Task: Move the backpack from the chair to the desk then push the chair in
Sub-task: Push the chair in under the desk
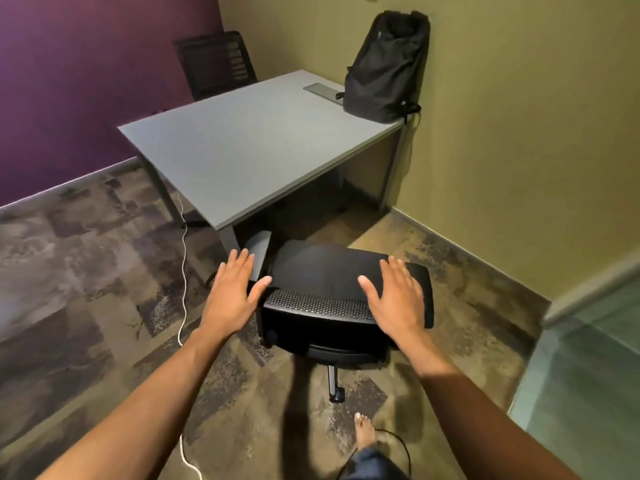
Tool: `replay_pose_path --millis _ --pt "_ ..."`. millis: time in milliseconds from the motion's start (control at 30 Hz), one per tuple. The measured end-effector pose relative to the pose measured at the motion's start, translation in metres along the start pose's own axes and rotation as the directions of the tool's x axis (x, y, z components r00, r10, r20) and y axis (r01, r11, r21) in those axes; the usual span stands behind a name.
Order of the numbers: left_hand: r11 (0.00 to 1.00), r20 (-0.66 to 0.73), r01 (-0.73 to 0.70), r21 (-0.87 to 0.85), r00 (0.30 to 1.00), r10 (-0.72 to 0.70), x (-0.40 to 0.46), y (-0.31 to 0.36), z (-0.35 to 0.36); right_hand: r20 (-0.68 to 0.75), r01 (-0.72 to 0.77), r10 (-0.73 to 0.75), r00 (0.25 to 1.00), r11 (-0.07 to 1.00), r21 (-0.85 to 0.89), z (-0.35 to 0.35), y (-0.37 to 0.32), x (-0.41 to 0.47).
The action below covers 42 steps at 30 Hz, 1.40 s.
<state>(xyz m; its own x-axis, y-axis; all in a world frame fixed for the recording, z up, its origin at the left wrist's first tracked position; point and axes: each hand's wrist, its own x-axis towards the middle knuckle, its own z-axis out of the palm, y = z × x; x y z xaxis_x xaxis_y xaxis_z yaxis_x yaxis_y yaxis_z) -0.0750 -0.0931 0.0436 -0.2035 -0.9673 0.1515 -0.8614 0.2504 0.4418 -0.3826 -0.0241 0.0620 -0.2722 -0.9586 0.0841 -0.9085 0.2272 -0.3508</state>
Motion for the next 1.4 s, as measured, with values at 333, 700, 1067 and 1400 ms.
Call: replay_pose_path --millis 333,700,1067,1400 --pt "0.985 0.079 -0.079 0.152 0.995 0.068 0.013 -0.001 0.014 -0.012 -0.045 0.044 0.999 0.984 -0.17 0.009 0.004 -0.028" --pt "0.948 0.051 -0.174 0.267 0.985 0.166 0.033 0.007 0.006 -0.138 -0.02 0.0 0.99 0.989 -0.143 0.01 0.006 -0.008" --pt "0.947 0.007 -0.158 0.279 0.987 0.163 0.055 0.027 0.019 -0.252 0.047 -0.063 0.966 0.996 -0.07 0.009 0.03 0.024" --pt "0.956 -0.022 -0.075 0.282 0.996 0.084 0.092 0.053 0.045 -0.092 0.07 -0.08 0.993 0.992 -0.104 -0.004 0.058 0.088"
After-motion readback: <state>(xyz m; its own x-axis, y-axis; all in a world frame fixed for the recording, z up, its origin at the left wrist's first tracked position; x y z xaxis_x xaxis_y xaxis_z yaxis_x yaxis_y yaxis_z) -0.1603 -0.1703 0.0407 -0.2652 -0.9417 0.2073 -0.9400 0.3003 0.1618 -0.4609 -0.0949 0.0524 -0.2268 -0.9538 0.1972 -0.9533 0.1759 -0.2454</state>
